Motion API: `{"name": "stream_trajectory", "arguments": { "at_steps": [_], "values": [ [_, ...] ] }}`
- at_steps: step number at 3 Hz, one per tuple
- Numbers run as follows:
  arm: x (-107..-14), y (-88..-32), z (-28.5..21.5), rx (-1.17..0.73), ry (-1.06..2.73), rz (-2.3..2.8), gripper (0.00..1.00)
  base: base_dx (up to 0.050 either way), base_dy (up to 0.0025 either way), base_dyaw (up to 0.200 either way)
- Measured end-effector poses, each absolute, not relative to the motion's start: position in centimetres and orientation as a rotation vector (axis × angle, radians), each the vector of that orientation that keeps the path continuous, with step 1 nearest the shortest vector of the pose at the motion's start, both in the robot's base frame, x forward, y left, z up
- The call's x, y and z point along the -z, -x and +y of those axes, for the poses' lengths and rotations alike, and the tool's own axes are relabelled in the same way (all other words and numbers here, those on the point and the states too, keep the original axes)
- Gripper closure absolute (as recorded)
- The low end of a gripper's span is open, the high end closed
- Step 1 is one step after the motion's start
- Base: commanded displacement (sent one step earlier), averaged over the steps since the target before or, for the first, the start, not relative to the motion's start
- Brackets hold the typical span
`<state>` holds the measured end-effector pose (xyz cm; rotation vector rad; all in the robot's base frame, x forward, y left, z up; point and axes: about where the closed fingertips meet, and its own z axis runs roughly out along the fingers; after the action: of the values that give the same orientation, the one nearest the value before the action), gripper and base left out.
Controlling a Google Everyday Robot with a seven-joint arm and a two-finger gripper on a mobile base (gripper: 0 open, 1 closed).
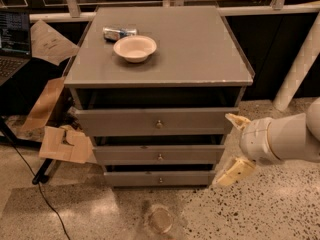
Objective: Open bottom drawer
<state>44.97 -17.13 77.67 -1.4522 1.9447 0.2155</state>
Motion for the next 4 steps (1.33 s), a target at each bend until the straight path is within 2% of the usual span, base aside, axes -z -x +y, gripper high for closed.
{"name": "stream_trajectory", "arguments": {
  "at_steps": [3,4],
  "values": [
    [-67.8,-46.7,-17.7,-0.344,1.505,2.069,0.0,0.0,0.0,0.0],
    [-67.6,-46.7,-17.7,-0.347,1.506,2.071,0.0,0.0,0.0,0.0]
  ]
}}
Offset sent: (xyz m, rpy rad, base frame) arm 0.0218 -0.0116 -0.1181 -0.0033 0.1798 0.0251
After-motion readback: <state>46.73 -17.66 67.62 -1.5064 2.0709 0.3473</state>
